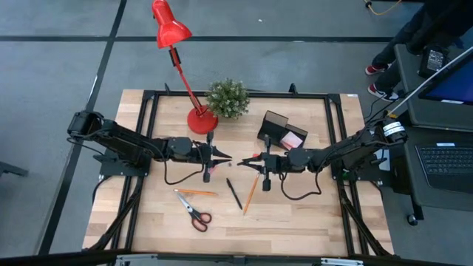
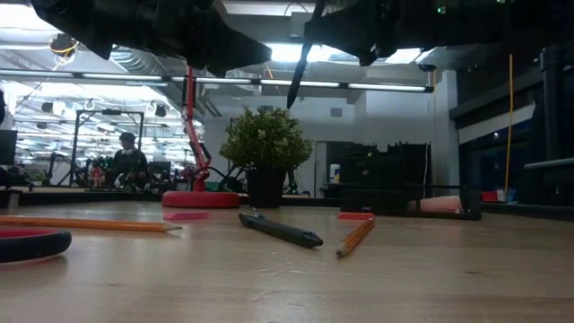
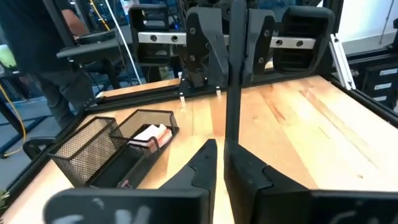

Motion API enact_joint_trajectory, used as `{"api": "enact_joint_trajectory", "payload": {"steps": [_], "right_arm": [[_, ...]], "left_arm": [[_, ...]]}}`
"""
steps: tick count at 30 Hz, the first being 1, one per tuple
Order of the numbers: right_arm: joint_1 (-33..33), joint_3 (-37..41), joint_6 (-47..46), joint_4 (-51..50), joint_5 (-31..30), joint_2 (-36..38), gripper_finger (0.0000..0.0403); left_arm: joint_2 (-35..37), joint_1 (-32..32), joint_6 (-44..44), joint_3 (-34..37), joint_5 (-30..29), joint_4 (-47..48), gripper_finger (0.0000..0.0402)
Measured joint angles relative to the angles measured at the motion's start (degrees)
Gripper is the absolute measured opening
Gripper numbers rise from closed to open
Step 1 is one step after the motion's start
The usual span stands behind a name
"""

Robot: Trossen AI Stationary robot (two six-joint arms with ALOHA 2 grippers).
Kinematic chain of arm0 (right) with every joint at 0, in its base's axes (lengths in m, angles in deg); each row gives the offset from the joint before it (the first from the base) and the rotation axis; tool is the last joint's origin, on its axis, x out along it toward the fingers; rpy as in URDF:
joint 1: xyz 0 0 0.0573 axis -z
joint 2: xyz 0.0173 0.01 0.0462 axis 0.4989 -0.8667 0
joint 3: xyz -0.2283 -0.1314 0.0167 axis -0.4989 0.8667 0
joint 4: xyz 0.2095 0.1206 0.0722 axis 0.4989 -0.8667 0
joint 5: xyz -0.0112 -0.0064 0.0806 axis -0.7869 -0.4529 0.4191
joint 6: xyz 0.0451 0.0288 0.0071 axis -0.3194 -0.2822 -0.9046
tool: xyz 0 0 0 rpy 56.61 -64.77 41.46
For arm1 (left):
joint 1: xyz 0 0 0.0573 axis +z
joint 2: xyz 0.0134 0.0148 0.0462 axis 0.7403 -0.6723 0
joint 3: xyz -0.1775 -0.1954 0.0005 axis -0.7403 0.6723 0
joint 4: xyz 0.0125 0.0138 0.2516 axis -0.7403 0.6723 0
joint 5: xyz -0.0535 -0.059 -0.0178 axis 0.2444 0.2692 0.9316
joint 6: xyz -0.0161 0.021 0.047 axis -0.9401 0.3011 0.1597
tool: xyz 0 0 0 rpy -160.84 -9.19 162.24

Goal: Pick and place office supplies into organizer
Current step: Put the top black pen into the black desk organizer

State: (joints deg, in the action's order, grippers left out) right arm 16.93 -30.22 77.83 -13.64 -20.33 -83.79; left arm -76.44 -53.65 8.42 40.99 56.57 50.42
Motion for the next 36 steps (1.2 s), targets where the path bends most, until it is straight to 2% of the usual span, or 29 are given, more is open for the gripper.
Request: {"api": "enact_joint_trajectory", "payload": {"steps": [4,36], "right_arm": [[0.0,0.0,0.0,-0.1,0.0,0.0,0.0026],[0.0,0.0,0.1,-0.2,-0.1,0.0,0.0025]], "left_arm": [[0.0,0.0,0.0,0.0,0.0,0.0,0.0003],[0.0,0.0,-0.6,0.0,0.0,0.1,0.0003]]}}
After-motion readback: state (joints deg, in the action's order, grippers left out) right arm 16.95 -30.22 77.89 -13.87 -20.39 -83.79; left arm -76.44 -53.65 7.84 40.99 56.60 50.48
